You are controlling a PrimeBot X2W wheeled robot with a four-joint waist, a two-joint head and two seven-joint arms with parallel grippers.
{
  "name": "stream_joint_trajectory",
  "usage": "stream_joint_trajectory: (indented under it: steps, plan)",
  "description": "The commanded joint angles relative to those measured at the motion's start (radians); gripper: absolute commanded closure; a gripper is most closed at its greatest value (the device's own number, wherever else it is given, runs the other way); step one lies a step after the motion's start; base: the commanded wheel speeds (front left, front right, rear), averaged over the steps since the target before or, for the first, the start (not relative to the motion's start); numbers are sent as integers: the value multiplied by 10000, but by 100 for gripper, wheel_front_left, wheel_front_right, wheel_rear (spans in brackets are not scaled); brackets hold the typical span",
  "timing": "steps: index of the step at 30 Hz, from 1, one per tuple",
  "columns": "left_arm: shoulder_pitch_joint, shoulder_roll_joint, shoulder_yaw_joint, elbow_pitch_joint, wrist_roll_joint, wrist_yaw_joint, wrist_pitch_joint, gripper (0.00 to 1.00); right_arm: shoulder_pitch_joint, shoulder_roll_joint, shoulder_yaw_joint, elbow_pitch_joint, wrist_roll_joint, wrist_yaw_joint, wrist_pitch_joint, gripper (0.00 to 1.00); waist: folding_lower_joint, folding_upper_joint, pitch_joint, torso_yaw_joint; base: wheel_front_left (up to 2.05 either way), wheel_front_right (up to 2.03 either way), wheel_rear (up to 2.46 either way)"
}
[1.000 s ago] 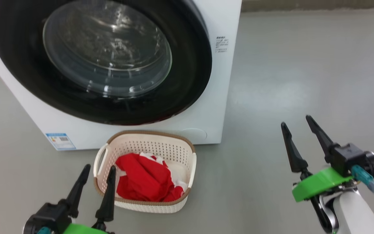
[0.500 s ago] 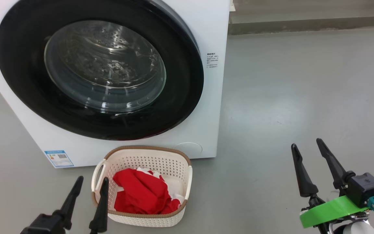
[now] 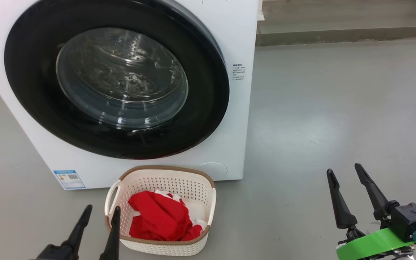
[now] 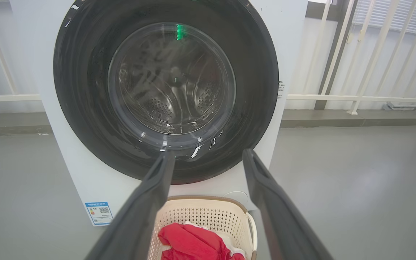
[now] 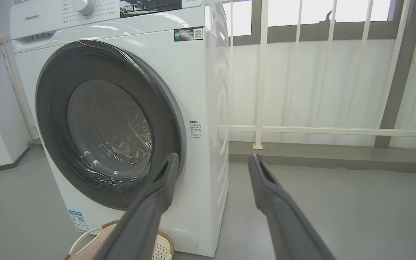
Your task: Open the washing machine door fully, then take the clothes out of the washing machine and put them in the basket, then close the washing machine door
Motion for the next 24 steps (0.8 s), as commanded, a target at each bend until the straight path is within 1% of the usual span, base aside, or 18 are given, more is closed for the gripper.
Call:
stream_joint_trajectory:
  steps: [1, 4, 7, 8, 14, 16, 20, 24]
  plan:
    - [-197, 68, 395, -180, 100, -49, -90, 0, -88, -92, 224, -300, -38, -34, -34, 0, 0, 0, 13, 13, 0, 0, 0]
    - [-211, 33, 426, -131, 160, -26, -90, 0, -78, -63, 202, -263, -32, -34, -34, 0, 0, 0, 33, 33, 0, 0, 0]
    - [-238, -3, 510, -119, 277, 117, -90, 0, -60, -41, 193, -230, -40, -34, -34, 0, 0, 0, 48, 48, 0, 0, 0]
    - [-2, -148, 186, 116, 229, 69, 0, 100, 146, 44, -25, 12, 2, 0, 0, 100, 0, 0, 48, 48, 0, 0, 0]
    - [286, -273, 138, 841, 167, 70, 88, 100, 429, 157, -9, 817, 64, 4, 49, 100, 0, 0, 50, 49, 0, 0, 0]
    - [241, -276, 183, 863, -44, 68, 166, 100, 396, 157, -24, 833, 280, 3, 106, 100, 2, 0, 58, 49, 0, 0, 0]
    - [198, -281, 228, 839, -501, 64, 290, 100, 348, 156, -58, 837, 721, 2, 225, 100, 19, 0, 64, 52, 0, 0, 0]
    - [165, -286, 253, 814, -957, 60, 393, 100, 294, 155, -89, 855, 1160, 1, 343, 100, 2, 0, 98, 54, 0, 0, 0]
